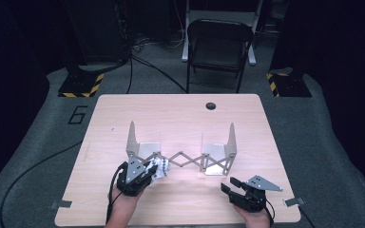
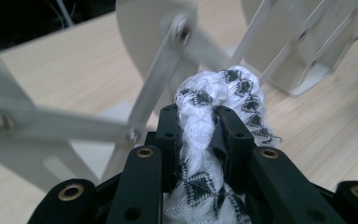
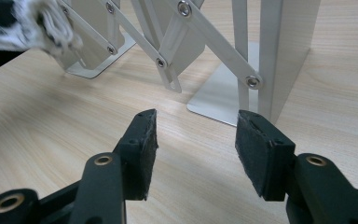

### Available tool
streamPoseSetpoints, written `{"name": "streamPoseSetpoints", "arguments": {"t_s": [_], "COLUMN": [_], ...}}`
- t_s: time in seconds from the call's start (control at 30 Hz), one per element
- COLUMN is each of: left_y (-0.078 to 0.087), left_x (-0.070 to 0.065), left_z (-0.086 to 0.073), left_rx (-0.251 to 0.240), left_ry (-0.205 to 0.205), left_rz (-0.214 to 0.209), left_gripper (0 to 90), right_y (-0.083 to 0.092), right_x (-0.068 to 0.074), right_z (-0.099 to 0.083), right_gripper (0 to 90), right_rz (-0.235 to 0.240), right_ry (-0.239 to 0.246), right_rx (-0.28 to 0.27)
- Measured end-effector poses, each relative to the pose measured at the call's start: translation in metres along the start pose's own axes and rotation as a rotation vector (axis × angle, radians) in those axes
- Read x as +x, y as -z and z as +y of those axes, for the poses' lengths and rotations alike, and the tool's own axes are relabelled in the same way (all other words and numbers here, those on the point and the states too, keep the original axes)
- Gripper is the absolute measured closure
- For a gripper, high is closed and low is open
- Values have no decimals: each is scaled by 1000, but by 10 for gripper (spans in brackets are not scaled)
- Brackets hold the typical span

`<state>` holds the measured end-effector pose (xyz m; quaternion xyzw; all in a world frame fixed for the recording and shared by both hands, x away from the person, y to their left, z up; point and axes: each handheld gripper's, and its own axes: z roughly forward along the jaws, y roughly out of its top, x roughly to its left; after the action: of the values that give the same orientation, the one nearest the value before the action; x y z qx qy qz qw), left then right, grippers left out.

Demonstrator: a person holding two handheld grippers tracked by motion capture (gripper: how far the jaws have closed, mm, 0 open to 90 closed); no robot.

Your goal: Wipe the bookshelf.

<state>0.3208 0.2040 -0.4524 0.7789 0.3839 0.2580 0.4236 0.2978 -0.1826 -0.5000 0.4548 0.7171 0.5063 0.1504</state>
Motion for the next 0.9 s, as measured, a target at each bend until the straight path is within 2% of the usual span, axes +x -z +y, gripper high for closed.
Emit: {"name": "streamPoseSetpoints", "arguments": {"t_s": [0.07, 0.1, 0.23, 0.3, 0.37, 0.5, 0.6, 0.63, 0.67, 0.73, 0.9], "left_y": [2, 7, 23, 29, 28, 20, 9, 7, 6, 10, 35], "left_x": [1, 1, 0, 1, 3, 6, 11, 12, 13, 14, 15], "left_z": [-1, 3, 21, 29, 28, 13, -6, -10, -12, -8, 14], "left_rx": [-10, -14, -92, -106, -123, -83, -14, -7, -15, -10, -108], "left_ry": [10, -2, -18, -31, -8, 3, 16, 31, 41, 30, 17], "left_rz": [5, 4, 23, 32, 34, 38, 38, 38, 42, 47, 78], "left_gripper": [732, 732, 732, 731, 731, 732, 732, 732, 732, 732, 732], "right_y": [0, 0, -1, 0, 0, -1, -1, -2, -2, -2, -1], "right_x": [1, 1, 0, 1, 1, 0, 0, 0, 0, 1, 1], "right_z": [0, 0, -1, -1, -1, -1, -2, -2, -2, -2, -2], "right_gripper": [481, 481, 480, 481, 481, 481, 481, 481, 481, 480, 480], "right_rz": [0, -2, -6, -4, -6, -7, -5, -2, -3, -4, -5], "right_ry": [-5, -6, -5, -9, -7, -7, -3, -3, -2, -3, -7], "right_rx": [8, 9, 9, 9, 7, 11, 10, 12, 13, 16, 14]}}
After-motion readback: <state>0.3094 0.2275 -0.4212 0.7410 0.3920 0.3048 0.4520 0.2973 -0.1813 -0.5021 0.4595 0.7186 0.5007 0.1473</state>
